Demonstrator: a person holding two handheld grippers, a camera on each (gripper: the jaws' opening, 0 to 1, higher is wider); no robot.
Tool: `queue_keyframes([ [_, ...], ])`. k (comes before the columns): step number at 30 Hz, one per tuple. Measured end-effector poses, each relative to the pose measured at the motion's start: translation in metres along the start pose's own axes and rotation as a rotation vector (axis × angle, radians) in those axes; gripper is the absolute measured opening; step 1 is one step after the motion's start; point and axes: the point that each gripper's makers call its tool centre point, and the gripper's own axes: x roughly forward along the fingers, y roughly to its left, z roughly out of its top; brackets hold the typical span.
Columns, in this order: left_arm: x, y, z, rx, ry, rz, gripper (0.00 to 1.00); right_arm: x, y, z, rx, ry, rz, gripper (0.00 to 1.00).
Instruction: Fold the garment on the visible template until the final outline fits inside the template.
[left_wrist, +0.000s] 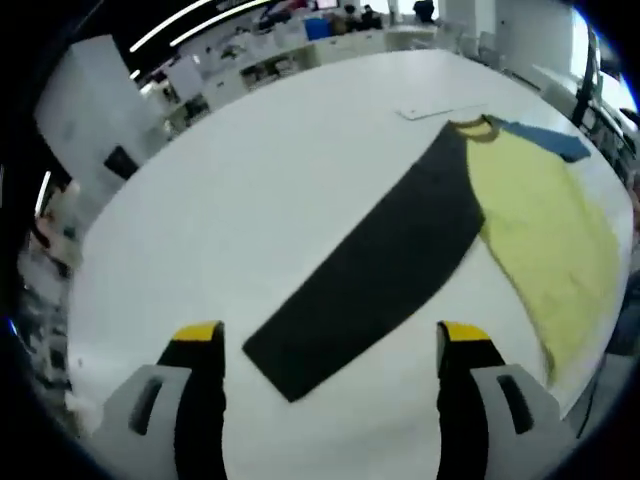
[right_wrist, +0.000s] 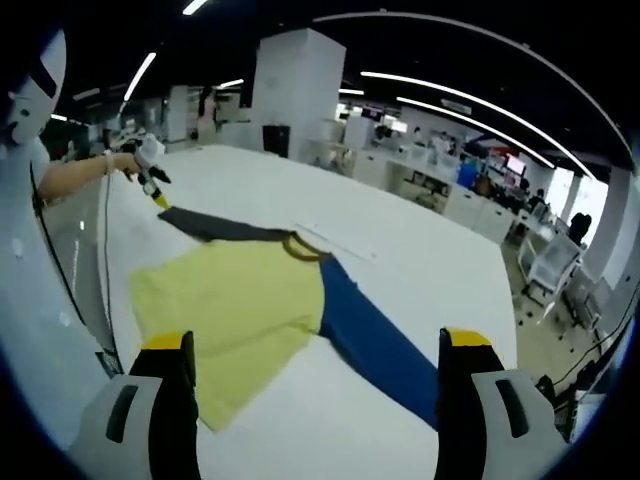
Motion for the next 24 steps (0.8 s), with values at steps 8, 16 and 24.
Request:
queue_keyframes([
  [8, -0.016, -0.036, 0.012, -0.032, -0.07, -0.1, 0.99, -0.003, 0.007, -0.004, -0.008, 0.001, 0.023, 1.0],
  [16, -0.042, -0.055, 0.026, -0.035, -0.166, -0.151, 1.0, -0.007, 0.018, -0.009, -0.023, 0.011, 0.042, 1.0],
  [24, -0.069, -0.077, 0.029, -0.051, -0.22, -0.209, 1.0, -0.009, 0.031, -0.004, -0.014, -0.018, 0.051, 1.0],
])
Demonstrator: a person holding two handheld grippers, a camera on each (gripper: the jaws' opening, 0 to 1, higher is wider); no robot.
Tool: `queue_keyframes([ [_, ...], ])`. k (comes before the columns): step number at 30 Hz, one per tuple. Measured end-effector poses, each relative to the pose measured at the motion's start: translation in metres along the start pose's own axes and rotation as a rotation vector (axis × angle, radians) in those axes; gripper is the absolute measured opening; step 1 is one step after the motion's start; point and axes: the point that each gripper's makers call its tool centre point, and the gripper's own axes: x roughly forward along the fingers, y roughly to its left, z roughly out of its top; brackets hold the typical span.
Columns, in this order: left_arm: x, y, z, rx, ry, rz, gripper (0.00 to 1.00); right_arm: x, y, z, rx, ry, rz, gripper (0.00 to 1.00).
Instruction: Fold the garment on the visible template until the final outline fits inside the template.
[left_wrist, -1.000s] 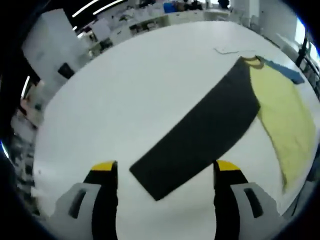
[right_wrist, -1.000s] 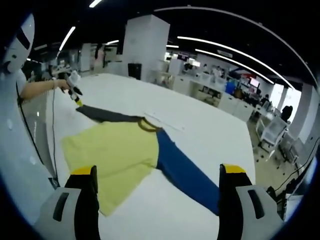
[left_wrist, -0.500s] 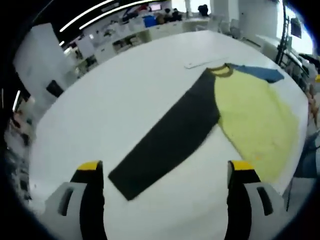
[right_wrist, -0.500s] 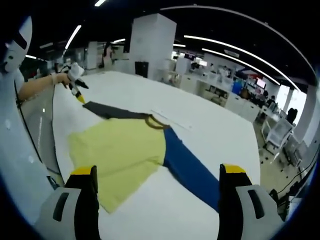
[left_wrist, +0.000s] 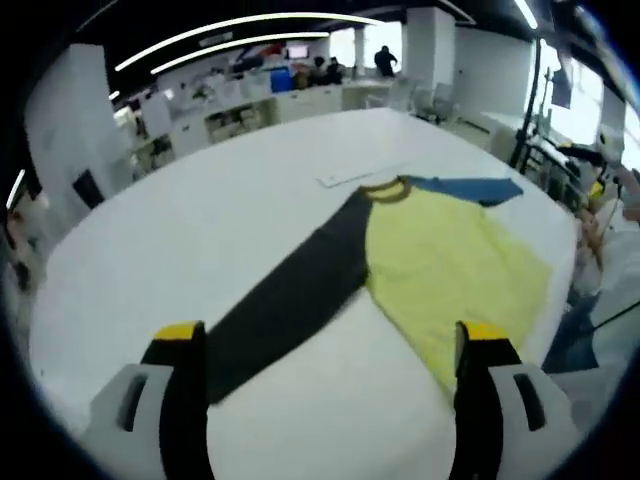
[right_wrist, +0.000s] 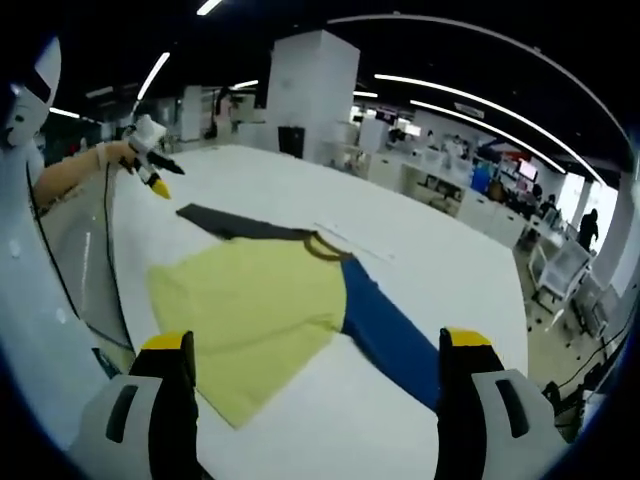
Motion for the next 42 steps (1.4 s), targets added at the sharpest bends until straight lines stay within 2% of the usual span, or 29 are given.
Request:
queue_keyframes([
  [5, -0.011, -0.011, 0.003, 0.024, -0.015, -0.002, 1.0, -0.001, 0.004, -0.001, 0.009, -0.004, -0.004, 1.0],
  [9, -0.019, -0.014, 0.005, 0.04, -0.035, 0.009, 1.0, 0.0, 0.008, 0.0, 0.004, -0.001, 0.0, 1.0],
  [15, -0.028, -0.024, 0.008, 0.06, -0.033, 0.003, 1.0, 0.002, 0.015, 0.003, 0.007, -0.014, 0.005, 1.0],
  [22, -0.04, -0.032, 0.015, 0.082, -0.069, 0.008, 1.0, 0.004, 0.021, 0.005, 0.006, -0.027, 0.013, 1.0],
  [24, -0.042, -0.031, 0.014, 0.059, -0.075, 0.021, 1.0, 0.004, 0.023, 0.006, 0.004, -0.028, 0.019, 1.0],
  [29, -0.049, -0.04, 0.009, 0.071, -0.078, 0.028, 1.0, 0.002, 0.024, 0.008, -0.001, -0.037, 0.019, 1.0],
  [35, -0.062, -0.047, -0.003, 0.078, -0.067, 0.071, 1.0, 0.002, 0.034, 0.009, -0.014, -0.039, 0.035, 1.0],
  [42, -0.071, -0.063, -0.007, 0.088, -0.074, 0.055, 1.0, 0.001, 0.045, 0.01, -0.024, -0.042, 0.044, 1.0],
])
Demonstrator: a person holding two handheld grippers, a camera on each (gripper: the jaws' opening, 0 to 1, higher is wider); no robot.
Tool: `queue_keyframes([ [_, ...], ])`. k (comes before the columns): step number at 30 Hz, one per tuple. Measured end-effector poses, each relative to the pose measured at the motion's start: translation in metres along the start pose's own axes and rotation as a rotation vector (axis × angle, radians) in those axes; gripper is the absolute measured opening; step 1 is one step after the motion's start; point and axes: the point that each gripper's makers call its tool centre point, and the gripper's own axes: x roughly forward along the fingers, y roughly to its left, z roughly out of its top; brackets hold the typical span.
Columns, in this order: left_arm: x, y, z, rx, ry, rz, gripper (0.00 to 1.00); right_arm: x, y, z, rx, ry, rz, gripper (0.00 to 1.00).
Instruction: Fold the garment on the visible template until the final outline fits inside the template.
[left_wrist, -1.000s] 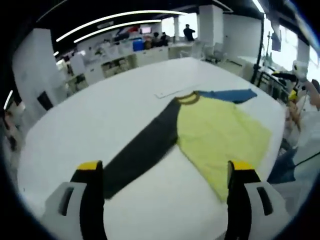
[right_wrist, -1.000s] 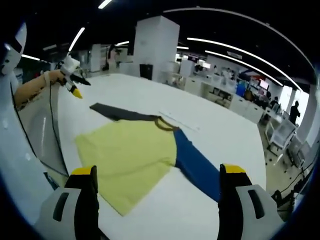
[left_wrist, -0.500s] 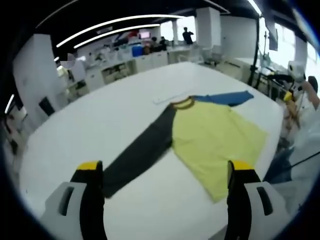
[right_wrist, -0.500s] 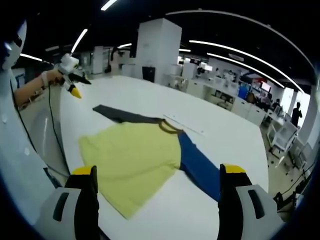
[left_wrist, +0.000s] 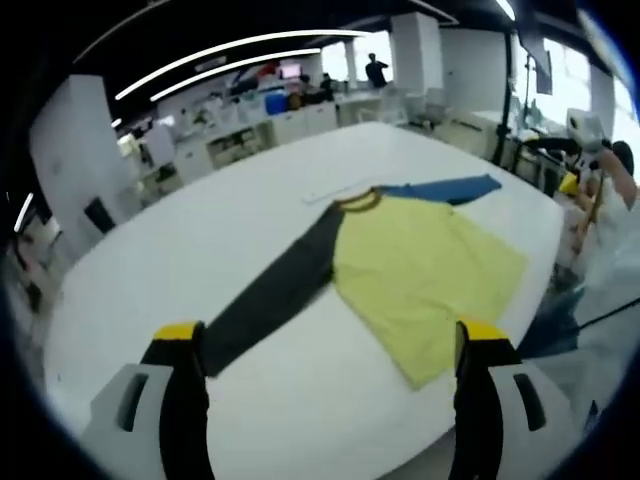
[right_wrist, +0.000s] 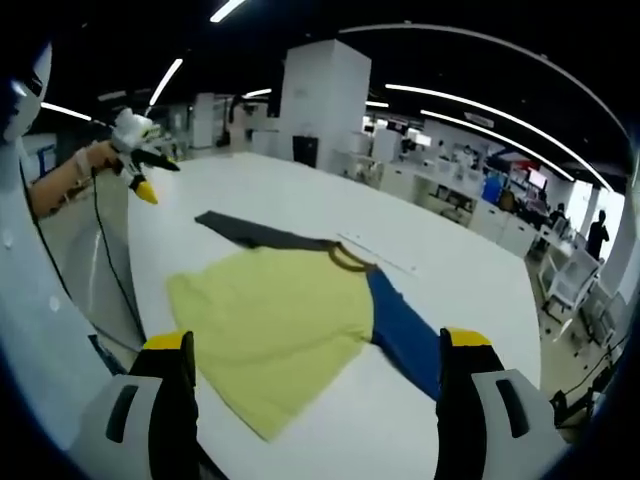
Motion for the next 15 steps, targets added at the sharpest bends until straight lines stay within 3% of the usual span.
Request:
queue_keyframes([
  [11, -0.015, -0.01, 0.001, 0.039, -0.013, 0.026, 1.0, -0.008, 0.013, 0.002, 0.013, -0.017, -0.024, 1.0],
  [15, -0.018, -0.018, 0.0, 0.038, -0.025, 0.0, 1.0, -0.012, 0.019, 0.001, 0.02, -0.019, -0.04, 1.0],
])
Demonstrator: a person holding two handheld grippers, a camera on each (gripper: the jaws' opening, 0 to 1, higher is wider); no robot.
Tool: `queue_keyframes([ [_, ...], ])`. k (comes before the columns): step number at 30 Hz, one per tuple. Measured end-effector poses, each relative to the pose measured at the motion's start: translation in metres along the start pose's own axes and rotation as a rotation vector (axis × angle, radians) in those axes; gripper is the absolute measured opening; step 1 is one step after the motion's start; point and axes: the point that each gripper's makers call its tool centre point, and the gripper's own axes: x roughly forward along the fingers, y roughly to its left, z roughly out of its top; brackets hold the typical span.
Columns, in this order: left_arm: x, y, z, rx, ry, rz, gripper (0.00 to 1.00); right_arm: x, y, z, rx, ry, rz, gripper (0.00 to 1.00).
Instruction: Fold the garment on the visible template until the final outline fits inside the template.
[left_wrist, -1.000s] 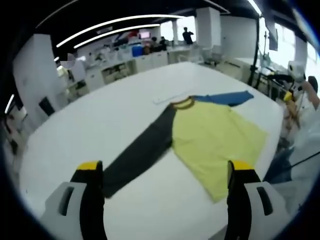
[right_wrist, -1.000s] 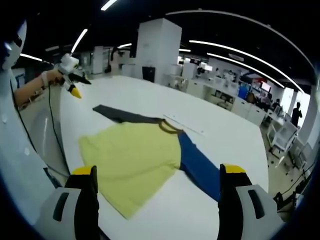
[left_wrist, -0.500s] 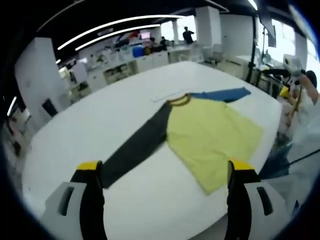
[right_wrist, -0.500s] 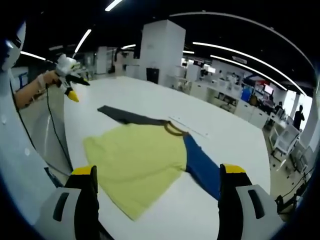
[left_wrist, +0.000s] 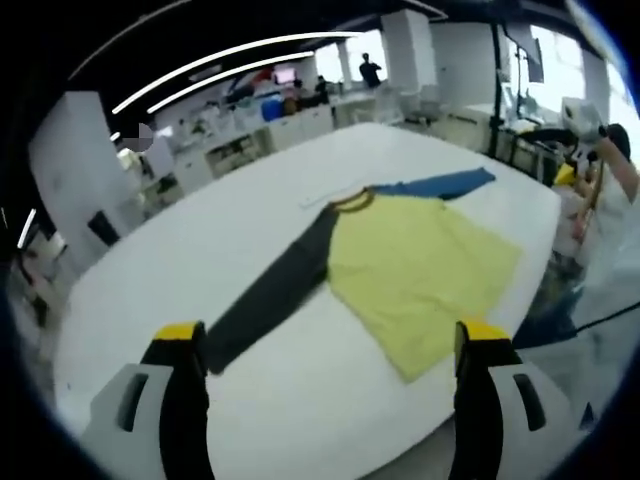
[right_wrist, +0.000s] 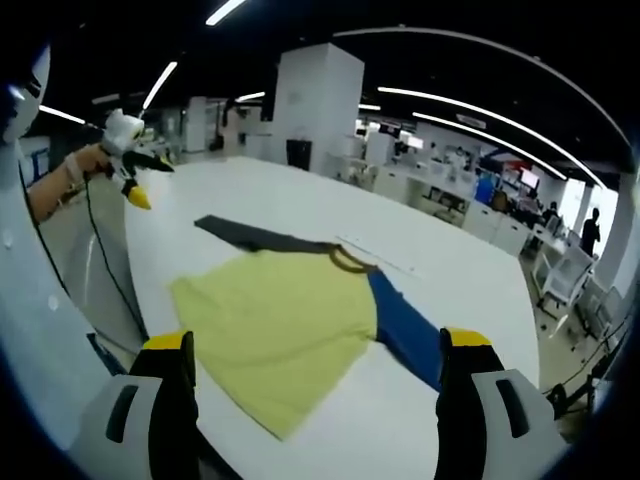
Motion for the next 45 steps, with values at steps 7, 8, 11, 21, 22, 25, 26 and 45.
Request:
queue_keyframes([
  [7, -0.005, -0.01, -0.003, -0.004, -0.013, -0.028, 1.0, -0.004, 0.015, 0.006, 0.011, -0.02, -0.008, 1.0],
  [8, -0.005, -0.01, -0.003, -0.002, -0.012, -0.028, 1.0, -0.005, 0.015, 0.006, 0.011, -0.022, -0.01, 1.0],
  [11, -0.009, -0.012, -0.004, -0.006, -0.024, -0.036, 1.0, -0.007, 0.019, 0.007, 0.013, -0.025, -0.023, 1.0],
  [21, -0.01, -0.028, -0.021, 0.0, -0.026, -0.085, 1.0, -0.014, 0.044, -0.001, 0.023, -0.017, -0.039, 1.0],
  [22, -0.01, -0.028, -0.021, 0.001, -0.027, -0.087, 1.0, -0.014, 0.046, -0.001, 0.022, -0.016, -0.041, 1.0],
  [25, -0.01, -0.028, -0.025, -0.001, -0.031, -0.098, 1.0, -0.015, 0.051, 0.0, 0.02, -0.014, -0.052, 1.0],
  [26, -0.011, -0.028, -0.025, -0.005, -0.033, -0.098, 1.0, -0.016, 0.052, 0.001, 0.024, -0.018, -0.054, 1.0],
  [45, -0.016, -0.037, -0.049, -0.033, -0.031, -0.105, 1.0, -0.009, 0.068, 0.008, 0.009, -0.009, -0.06, 1.0],
])
